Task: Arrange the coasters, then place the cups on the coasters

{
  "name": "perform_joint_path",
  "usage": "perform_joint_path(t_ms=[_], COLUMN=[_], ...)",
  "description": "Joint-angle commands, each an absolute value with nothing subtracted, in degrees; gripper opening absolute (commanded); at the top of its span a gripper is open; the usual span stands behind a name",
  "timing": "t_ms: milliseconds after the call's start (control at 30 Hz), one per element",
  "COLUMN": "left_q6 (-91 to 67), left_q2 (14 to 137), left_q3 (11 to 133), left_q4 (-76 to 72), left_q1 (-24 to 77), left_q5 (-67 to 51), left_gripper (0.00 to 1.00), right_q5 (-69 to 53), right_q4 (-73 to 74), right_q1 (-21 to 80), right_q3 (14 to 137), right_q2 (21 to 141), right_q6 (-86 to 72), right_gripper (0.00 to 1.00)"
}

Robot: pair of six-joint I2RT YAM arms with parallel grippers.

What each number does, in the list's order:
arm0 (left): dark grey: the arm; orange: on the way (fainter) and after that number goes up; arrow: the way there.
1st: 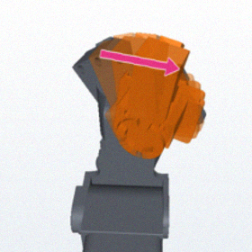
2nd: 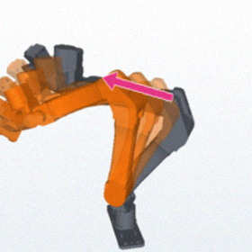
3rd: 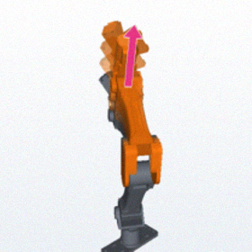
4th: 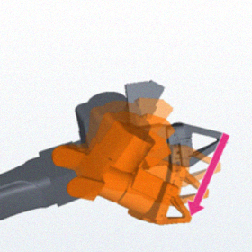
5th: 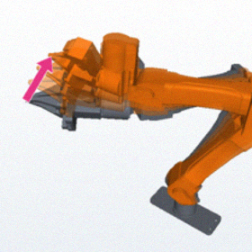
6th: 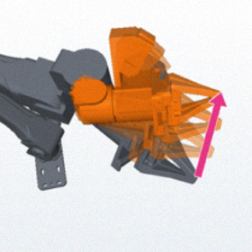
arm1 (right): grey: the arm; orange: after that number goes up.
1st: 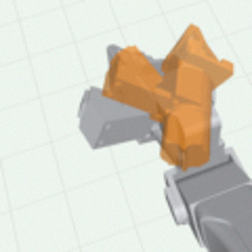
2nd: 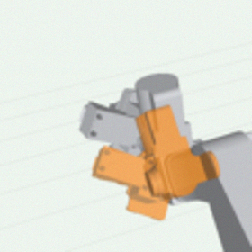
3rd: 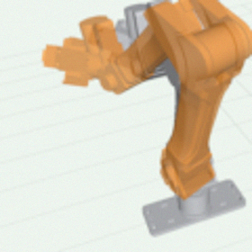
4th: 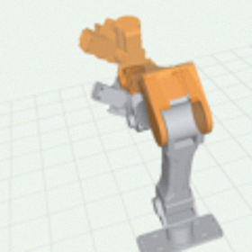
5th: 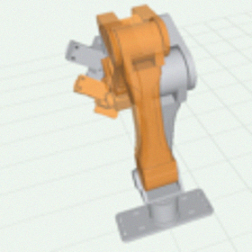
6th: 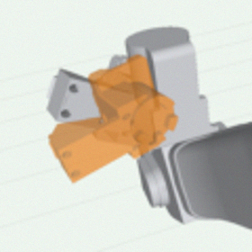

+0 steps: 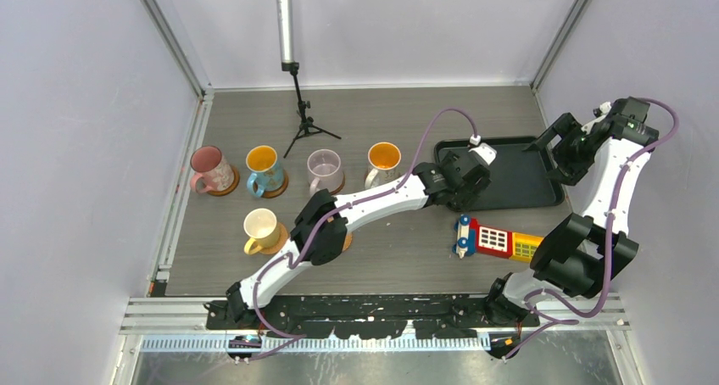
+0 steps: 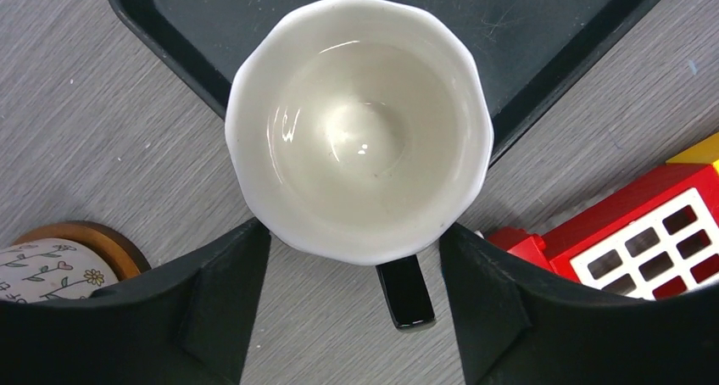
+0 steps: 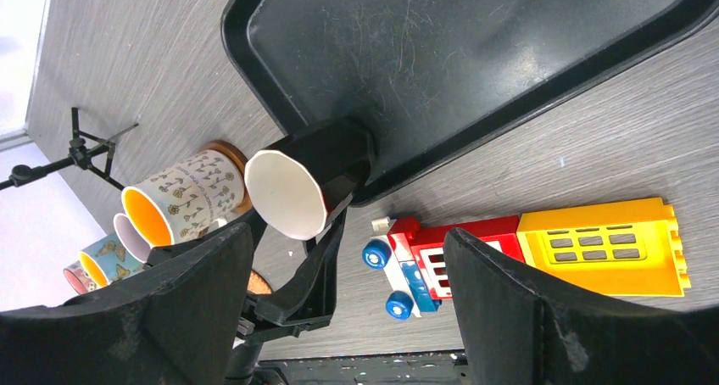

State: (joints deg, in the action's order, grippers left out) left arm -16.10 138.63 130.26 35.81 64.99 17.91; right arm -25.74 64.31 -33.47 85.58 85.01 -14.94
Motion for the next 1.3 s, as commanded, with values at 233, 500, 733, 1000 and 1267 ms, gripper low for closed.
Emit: perform_joint_path(t_ms=[233,500,733,1000,1267], left_q6=[-16.5,-16.0,-13.6,-8.8,-6.9], left_q2=[139.7,140.1,139.0,134.9,127.3], left_q3=[131.2,131.6,132.5,131.9,126.2], left_q4=[34.9,34.4,33.2,27.4,18.9], left_q1=[63.6,63.4,63.4,63.4,63.3], left_q5=[14.6,14.5,15.0,13.6,10.8], left_gripper=[0.61,0.40,0.09,0.00,0.00], right_q5=[-27.3,-27.6,-28.1,-29.0,-29.3], right_q4=[63.8,63.9,63.9,63.9,63.7], right_q1=[-34.1,-34.4,-34.4,-34.4,-34.4], right_q3=[85.3,84.4,84.3,83.6,83.7], right_q2=[84.4,83.9,83.7,83.3,83.1], right_q6=[-15.0,-15.2,-15.5,-15.7,-15.2], right_gripper=[0.87,0.86,0.85,0.85,0.85])
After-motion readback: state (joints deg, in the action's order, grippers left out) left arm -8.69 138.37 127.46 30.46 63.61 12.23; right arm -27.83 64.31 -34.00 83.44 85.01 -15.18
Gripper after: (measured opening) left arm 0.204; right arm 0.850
